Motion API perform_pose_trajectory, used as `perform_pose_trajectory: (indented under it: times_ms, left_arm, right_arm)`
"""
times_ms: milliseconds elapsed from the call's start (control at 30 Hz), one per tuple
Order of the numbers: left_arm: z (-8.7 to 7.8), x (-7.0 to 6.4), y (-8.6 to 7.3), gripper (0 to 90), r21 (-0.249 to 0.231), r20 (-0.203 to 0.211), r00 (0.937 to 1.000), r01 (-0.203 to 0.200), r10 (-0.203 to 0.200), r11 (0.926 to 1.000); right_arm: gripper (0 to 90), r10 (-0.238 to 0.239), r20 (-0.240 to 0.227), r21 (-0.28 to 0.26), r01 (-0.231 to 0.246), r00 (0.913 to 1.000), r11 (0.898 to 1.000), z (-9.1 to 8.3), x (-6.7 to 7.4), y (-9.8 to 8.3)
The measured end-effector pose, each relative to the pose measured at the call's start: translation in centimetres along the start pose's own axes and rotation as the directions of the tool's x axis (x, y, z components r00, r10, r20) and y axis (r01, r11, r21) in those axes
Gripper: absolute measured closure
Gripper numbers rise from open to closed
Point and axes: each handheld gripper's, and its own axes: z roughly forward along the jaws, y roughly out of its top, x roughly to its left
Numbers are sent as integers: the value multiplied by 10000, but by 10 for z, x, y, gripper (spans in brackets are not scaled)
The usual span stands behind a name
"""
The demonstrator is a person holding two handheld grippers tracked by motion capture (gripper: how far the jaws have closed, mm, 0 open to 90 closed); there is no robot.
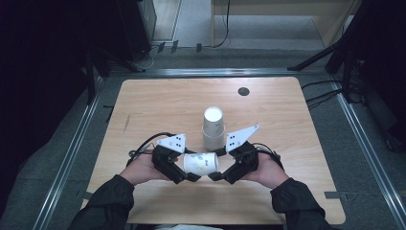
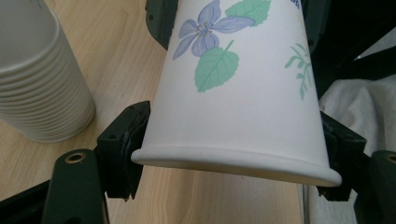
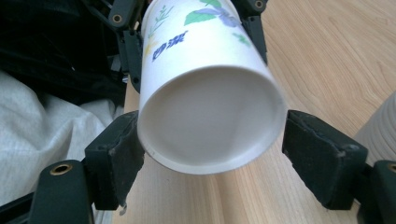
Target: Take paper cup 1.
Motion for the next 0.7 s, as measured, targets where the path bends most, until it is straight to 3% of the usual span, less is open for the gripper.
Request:
perform_pose_trajectory:
  times_ms: [267, 367, 700]
  left_arm:
    - [8, 3, -1, 250, 1199, -19, 9998, 214, -213, 9926]
    - [14, 4, -2, 249, 1683, -38, 9998, 217, -214, 9855]
    - [28, 7, -4, 248, 2567, -21, 9990, 444, -454, 9655]
  right_arm:
    - [219, -186, 150, 369, 180, 9997, 9992, 1, 1, -5]
    - [221, -286, 178, 496, 276, 9994, 9984, 4, 1, -6]
    - [247, -482, 128, 1214, 463, 9988, 9915, 20, -1, -13]
